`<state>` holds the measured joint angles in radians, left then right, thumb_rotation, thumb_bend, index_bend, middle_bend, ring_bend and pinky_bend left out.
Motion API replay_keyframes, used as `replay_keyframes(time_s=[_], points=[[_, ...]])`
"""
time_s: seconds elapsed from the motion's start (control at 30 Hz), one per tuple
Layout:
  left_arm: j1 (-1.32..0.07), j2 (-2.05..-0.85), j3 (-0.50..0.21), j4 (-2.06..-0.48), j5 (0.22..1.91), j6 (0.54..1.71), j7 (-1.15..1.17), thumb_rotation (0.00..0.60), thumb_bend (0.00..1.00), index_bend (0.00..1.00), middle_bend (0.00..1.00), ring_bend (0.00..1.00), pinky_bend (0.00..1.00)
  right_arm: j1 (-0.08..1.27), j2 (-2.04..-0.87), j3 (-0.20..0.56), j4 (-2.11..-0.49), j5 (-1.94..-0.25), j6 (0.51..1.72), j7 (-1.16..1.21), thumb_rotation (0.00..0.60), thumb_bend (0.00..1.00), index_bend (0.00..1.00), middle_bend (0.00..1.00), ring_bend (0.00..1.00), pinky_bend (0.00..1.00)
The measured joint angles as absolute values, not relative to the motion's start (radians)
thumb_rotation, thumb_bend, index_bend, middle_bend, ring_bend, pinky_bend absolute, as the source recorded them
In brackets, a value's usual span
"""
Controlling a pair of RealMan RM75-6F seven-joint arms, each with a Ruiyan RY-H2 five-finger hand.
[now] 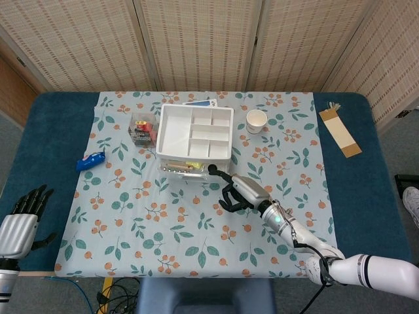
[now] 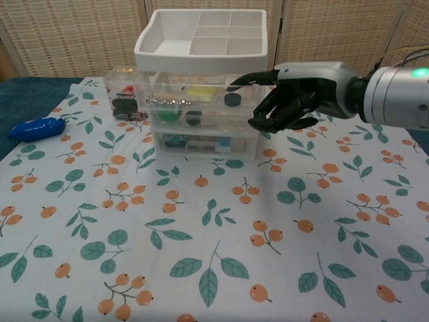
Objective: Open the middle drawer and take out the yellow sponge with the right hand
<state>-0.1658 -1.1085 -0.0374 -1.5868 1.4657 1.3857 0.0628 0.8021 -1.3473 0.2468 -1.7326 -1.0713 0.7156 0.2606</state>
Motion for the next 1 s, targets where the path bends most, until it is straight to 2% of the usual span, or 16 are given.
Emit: replay_keyframes(time_s=[0.77, 0.83, 1.0], points=[[-0.169, -1.108, -0.037, -1.597, 1.476, 1.392, 0.069, 0.600, 0.18, 0.02, 0.00, 0.04, 0.10, 0.710, -1.291, 0.166, -1.865, -1.284, 0.790, 0.312, 0.600, 0.47, 0.19, 0.75, 0.91, 0.96], [-0.169, -1.108, -0.037, -1.598, 1.477, 1.392, 0.070, 0.600, 0.18, 0.02, 0.00, 0.04, 0.10, 0.702, -1.285, 0.161, -1.872, -1.297, 0.800, 0.314, 0.600, 0.47, 0.17, 0.75, 0.91, 0.96], [-0.169, -1.107, -0.037, -1.600, 1.478, 1.395, 0.068, 0.600, 0.18, 0.02, 0.00, 0.04, 0.10, 0.685, -1.264, 0.152, -1.893, -1.331, 0.828, 0.322, 0.600, 0.47, 0.01, 0.73, 0.91, 0.96]])
